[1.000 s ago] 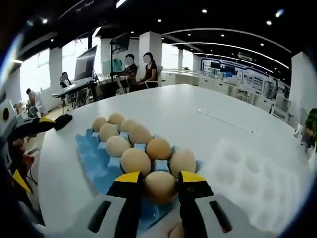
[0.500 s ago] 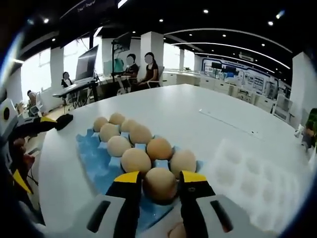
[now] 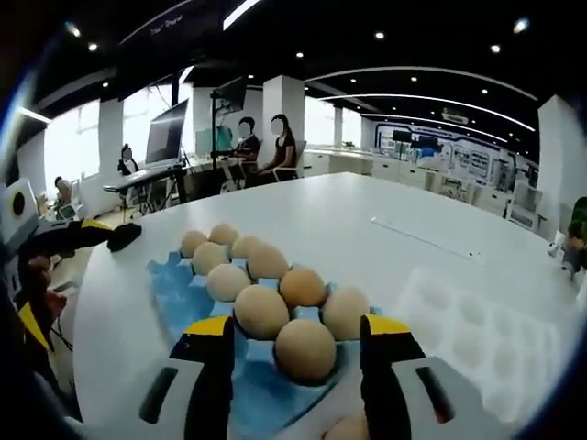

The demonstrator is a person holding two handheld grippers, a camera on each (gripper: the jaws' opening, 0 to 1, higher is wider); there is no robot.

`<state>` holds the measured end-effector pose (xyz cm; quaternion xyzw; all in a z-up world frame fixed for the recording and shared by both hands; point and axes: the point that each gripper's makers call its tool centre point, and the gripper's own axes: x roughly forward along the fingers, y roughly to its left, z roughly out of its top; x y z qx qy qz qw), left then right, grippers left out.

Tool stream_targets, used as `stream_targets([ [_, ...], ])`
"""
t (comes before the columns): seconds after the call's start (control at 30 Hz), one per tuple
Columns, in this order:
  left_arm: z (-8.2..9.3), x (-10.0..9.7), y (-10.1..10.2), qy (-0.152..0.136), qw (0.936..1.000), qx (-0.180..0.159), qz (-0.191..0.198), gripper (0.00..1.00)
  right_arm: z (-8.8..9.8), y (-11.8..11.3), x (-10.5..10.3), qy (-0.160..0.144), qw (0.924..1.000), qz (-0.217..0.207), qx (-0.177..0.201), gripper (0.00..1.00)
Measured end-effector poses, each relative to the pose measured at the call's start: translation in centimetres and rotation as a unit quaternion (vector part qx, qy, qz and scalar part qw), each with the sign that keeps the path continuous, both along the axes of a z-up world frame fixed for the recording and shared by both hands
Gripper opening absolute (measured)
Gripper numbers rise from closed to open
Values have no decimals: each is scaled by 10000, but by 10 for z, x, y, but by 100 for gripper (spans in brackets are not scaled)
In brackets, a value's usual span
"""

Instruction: Place the egg into an empty slot of the egg tray after lifting it from the table, then release the egg inside the slot.

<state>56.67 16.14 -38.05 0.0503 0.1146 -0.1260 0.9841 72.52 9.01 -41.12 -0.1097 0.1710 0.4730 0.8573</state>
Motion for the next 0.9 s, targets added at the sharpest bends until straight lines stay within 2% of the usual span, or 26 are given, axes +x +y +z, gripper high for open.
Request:
stream_targets([
  [0.17, -1, -1, 2, 41, 10000, 8, 34, 100, 1, -2, 6, -21, 9999, -151, 64, 68],
  [0.3, 0, 0, 1, 11, 10000, -13, 24, 100, 0, -6, 8, -59, 9996, -266, 80, 73],
  [0.5, 1, 0, -1, 9, 10000, -71, 7, 100, 6, -18, 8, -143, 9982, -479, 323, 79],
  [0.57, 1, 0, -1, 12, 10000, -73, 5, 100, 10, -21, 9, -204, 9973, -553, 448, 80],
  [0.63, 1, 0, -2, 23, 10000, -67, -2, 100, 8, -24, 11, -135, 9974, -568, 431, 80],
  [0.9, -1, 1, -2, 56, 10000, -41, 12, 100, 14, -34, 5, -228, 9956, -728, 542, 80],
])
